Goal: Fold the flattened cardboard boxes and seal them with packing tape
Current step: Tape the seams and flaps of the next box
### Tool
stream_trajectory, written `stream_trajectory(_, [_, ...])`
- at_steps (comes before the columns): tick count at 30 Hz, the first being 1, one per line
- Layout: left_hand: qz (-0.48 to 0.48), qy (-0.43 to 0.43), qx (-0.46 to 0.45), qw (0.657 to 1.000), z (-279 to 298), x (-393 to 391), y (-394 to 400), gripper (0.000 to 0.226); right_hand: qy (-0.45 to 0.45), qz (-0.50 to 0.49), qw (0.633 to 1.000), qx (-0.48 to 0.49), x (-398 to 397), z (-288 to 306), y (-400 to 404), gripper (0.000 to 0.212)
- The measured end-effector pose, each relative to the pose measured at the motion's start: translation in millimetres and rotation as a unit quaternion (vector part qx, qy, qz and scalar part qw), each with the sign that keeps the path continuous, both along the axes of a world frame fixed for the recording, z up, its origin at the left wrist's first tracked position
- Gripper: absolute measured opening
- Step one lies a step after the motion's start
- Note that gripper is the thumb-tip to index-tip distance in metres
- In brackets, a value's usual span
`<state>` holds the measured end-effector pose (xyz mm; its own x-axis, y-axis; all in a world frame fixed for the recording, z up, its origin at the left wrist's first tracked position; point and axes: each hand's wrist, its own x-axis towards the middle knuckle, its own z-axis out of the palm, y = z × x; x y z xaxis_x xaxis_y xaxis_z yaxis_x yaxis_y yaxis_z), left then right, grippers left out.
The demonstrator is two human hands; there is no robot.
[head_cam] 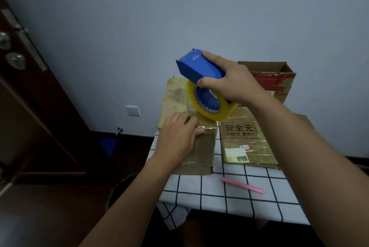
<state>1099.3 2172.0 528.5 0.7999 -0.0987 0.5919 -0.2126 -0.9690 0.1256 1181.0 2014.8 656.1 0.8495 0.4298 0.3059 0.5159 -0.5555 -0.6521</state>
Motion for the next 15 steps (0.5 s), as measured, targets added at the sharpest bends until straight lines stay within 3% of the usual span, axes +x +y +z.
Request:
stream_trajectory(3, [-0.007,0.003,0.001,1.000,-1.1,-1.0,-6.8,0.024,-0.002,-0.002,1.000,0.008,0.6,-1.9,-2.2,0.073])
stream_trajectory(15, [-0.020,0.026,-0.030,0.999,-2.5,0.4,-23.7,0.017,0.000,0.003,1.000,0.024,3.4,-6.1,-7.9,0.074])
